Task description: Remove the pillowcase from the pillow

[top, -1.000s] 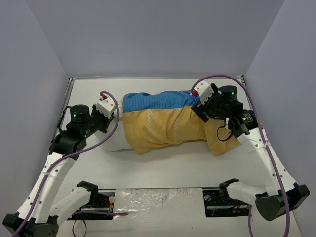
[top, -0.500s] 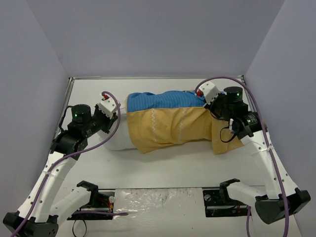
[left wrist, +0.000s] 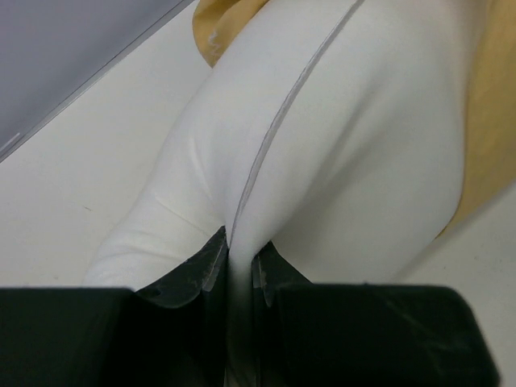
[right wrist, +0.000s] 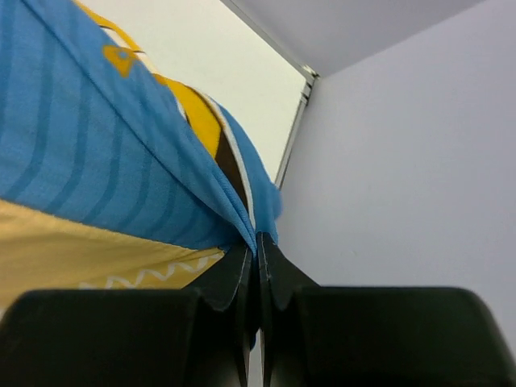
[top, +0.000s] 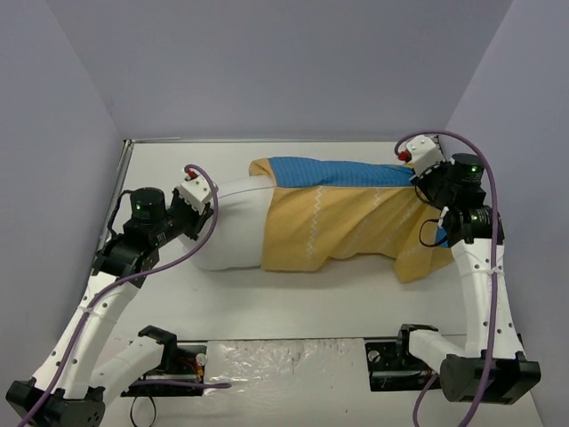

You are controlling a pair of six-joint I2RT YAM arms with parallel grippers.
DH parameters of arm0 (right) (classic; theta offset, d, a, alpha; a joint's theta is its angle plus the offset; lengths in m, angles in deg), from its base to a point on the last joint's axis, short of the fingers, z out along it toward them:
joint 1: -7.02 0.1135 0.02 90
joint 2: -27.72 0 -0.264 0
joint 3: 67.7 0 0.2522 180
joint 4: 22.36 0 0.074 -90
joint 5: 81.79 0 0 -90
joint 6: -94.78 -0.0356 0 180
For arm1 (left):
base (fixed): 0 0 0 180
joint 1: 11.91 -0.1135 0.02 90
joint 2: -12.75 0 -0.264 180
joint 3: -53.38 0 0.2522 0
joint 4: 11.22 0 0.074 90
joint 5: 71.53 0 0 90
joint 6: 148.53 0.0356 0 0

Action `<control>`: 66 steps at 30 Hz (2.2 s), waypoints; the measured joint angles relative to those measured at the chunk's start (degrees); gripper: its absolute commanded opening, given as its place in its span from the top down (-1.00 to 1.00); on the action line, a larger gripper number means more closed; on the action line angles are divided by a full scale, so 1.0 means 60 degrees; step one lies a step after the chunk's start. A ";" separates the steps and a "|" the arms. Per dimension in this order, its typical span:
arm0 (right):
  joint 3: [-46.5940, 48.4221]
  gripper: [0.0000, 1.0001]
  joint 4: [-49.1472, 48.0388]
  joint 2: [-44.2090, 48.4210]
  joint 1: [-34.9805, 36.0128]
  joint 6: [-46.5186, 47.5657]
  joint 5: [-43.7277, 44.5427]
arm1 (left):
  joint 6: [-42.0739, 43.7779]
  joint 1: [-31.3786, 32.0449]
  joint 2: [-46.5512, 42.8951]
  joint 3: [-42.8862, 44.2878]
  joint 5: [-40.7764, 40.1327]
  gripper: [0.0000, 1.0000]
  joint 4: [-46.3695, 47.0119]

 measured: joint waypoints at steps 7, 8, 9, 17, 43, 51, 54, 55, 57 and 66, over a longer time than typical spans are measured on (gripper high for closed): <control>-0.0055 1.00 -0.0790 -0.0736 -0.3136 0.0022 -0.0874 | -0.0102 -0.0579 0.0025 0.0000 -0.0040 0.95 0.0018; -0.0055 1.00 -0.0878 -0.0838 -0.3537 -0.0062 -0.1162 | -0.0193 -0.0732 0.0051 0.0000 0.0040 0.95 0.0062; -0.0055 1.00 -0.0918 -0.0918 -0.3861 -0.0175 -0.1479 | -0.0273 -0.0852 0.0087 0.0000 0.0153 0.95 0.0098; -0.0055 1.00 -0.1056 -0.0984 -0.4881 -0.0729 -0.3042 | -0.1140 -0.1738 0.0237 0.0000 0.1231 0.95 0.0433; 0.0801 -0.79 0.1242 0.1388 -0.1821 0.0816 -0.7202 | -0.2237 -0.2524 0.1745 0.0280 0.1770 0.95 0.1800; -0.0929 -0.56 0.0448 -0.0699 -0.0036 -0.0586 -0.4415 | -0.2284 -0.2510 0.1614 0.0215 0.1770 0.95 0.1792; -0.1537 -0.64 -0.0051 -0.0685 0.0000 -0.1198 -0.3894 | -0.2284 -0.2510 0.1483 0.0055 0.1767 0.95 0.1858; -0.1614 -0.67 -0.0193 -0.0597 0.0069 -0.1282 -0.3734 | -0.2284 -0.2510 0.1435 0.0011 0.1770 0.95 0.1876; -0.1628 -0.68 -0.0484 -0.0412 0.0229 -0.1399 -0.3570 | -0.2280 -0.2510 0.1362 -0.0058 0.1767 0.95 0.1920; -0.2055 0.26 -0.1858 -0.0790 0.0466 -0.2499 -0.4175 | -0.2288 -0.2510 0.1315 -0.0153 0.1770 0.95 0.2058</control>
